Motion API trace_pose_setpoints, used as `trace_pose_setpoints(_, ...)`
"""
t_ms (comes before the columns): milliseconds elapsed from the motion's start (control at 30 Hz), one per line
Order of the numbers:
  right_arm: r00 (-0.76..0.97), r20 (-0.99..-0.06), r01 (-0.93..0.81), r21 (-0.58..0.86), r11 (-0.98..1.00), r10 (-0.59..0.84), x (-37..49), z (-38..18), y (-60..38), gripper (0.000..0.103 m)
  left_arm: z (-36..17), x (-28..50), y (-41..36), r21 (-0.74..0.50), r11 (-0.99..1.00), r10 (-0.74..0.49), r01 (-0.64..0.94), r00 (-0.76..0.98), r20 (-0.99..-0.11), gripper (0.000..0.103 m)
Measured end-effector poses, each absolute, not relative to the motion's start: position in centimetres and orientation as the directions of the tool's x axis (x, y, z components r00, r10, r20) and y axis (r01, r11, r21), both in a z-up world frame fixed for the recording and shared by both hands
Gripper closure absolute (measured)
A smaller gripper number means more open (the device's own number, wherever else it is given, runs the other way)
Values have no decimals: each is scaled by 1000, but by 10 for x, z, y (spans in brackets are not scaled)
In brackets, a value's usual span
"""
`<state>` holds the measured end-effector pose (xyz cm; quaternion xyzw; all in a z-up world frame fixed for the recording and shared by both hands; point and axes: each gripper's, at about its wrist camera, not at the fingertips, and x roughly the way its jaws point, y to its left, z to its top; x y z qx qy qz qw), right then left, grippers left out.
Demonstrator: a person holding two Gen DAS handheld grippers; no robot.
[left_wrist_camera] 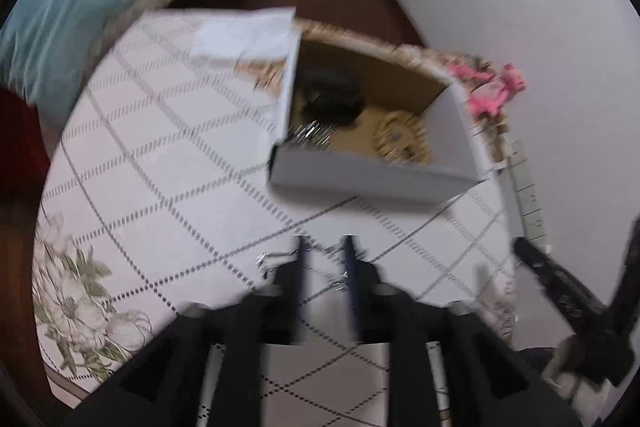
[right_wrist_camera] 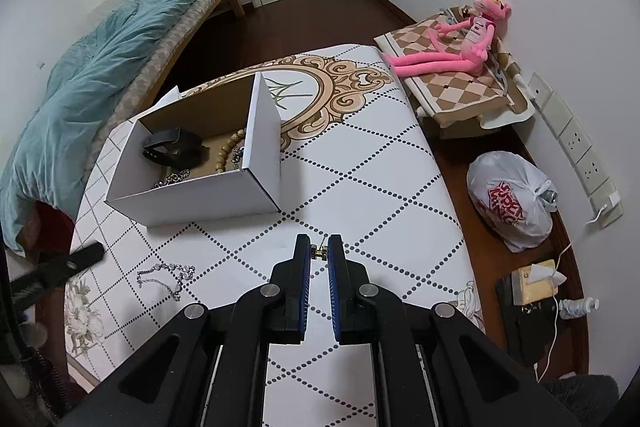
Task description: Organize jewelry
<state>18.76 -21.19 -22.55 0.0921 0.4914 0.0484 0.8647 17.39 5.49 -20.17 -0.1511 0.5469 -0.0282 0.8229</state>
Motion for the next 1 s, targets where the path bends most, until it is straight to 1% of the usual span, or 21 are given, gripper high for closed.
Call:
trace_pose_setpoints(33,509,-843,11,207,978,173,187,-227,-213,94,-211,176,56,-264,956,-196,-131,386,-901,29)
trace_pose_setpoints(67,506,-845,14,207,978,171,186,-229,-213,94,-217,176,56,-262,956,-195,-134,380,-904,23)
trace_pose_setpoints(167,490,-856,29,205,978,165,184,-237,-217,94,-238,181,49,-241,961,-184,-138,335,-924,22)
trace_pose_setpoints(333,477,-867,47,191,980,146,183,-246,-223,94,-249,184,17,-103,992,-74,-71,329,-942,21)
trace_pose_setpoints(633,462,-878,67,172,983,122,187,-256,-227,94,-254,192,-25,-27,999,-32,20,370,-928,23)
trace_pose_setpoints(667,459,-880,67,170,983,121,187,-257,-227,94,-254,191,-28,-13,1000,-22,27,378,-926,25)
trace_pose_setpoints(700,456,-882,67,168,984,120,186,-259,-227,94,-253,191,-31,-4,999,-17,34,386,-922,35)
trace_pose_setpoints(733,453,-884,67,166,984,118,186,-261,-227,94,-251,189,-33,-4,999,-24,49,401,-916,52)
trace_pose_setpoints(767,451,-885,68,164,984,116,186,-262,-227,94,-250,192,-30,-6,999,-27,54,407,-913,66)
trace_pose_setpoints(800,447,-887,69,165,984,117,185,-264,-227,94,-249,192,-29,-12,998,-35,59,406,-913,92)
trace_pose_setpoints(833,445,-888,69,166,984,118,185,-265,-227,94,-249,192,-27,-30,998,-51,59,398,-916,98)
trace_pose_setpoints(900,443,-889,67,164,984,118,184,-266,-227,94,-249,192,-22,-56,997,-72,52,397,-915,100)
trace_pose_setpoints(1000,443,-888,60,165,984,122,183,-266,-224,94,-248,186,-18,-88,995,-95,36,399,-912,100)
